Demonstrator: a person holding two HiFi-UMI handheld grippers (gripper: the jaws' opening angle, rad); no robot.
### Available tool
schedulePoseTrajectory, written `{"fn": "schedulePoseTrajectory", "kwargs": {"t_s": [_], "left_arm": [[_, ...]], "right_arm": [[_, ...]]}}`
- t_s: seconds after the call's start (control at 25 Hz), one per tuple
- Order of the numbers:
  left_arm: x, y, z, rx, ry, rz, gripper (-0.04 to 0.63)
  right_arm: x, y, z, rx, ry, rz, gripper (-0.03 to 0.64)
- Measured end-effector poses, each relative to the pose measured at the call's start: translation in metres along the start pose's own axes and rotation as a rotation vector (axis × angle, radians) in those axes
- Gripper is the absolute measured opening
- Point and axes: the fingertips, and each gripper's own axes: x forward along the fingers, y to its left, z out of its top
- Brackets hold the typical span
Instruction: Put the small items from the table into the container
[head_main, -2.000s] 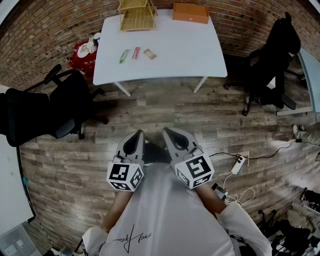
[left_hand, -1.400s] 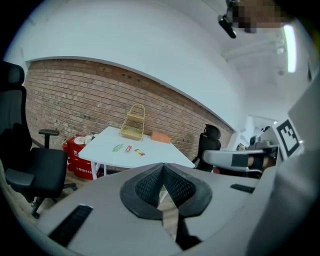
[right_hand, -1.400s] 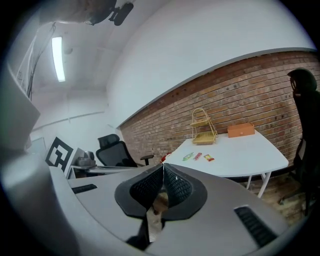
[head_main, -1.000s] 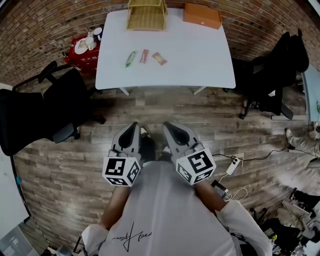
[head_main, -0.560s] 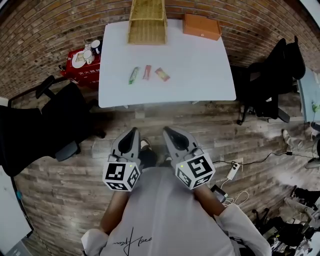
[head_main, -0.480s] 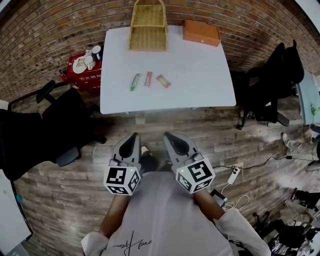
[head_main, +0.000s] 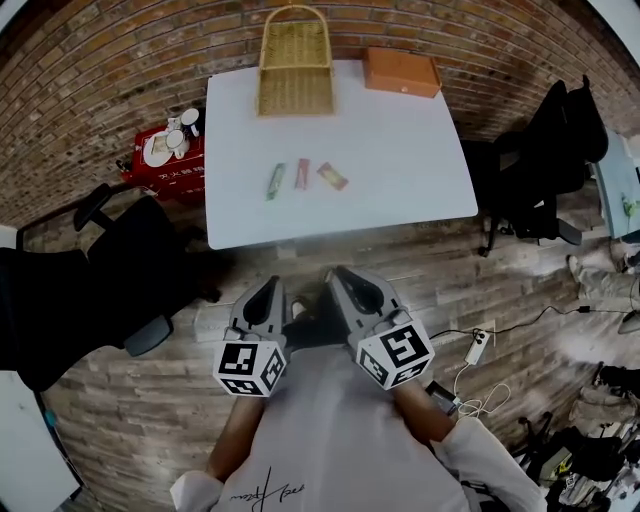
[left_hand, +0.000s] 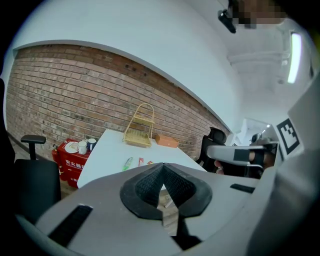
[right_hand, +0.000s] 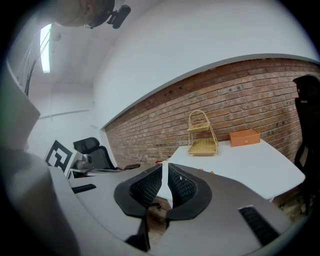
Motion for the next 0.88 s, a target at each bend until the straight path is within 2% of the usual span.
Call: {"fn": "schedulePoseTrajectory", "kwargs": {"t_s": [0.36, 0.88], "left_arm": [[0.034, 0.018, 0.020, 0.017, 0.007, -0.019, 0.011], [0.096, 0.039, 0.049, 0.020, 0.037, -0.023, 0.011]], "right_arm": [[0.030, -0.024, 0.012, 0.013, -0.020, -0.025, 0.023], [0.088, -0.067, 0.047, 0.012, -0.026, 0.001, 0.023]]}}
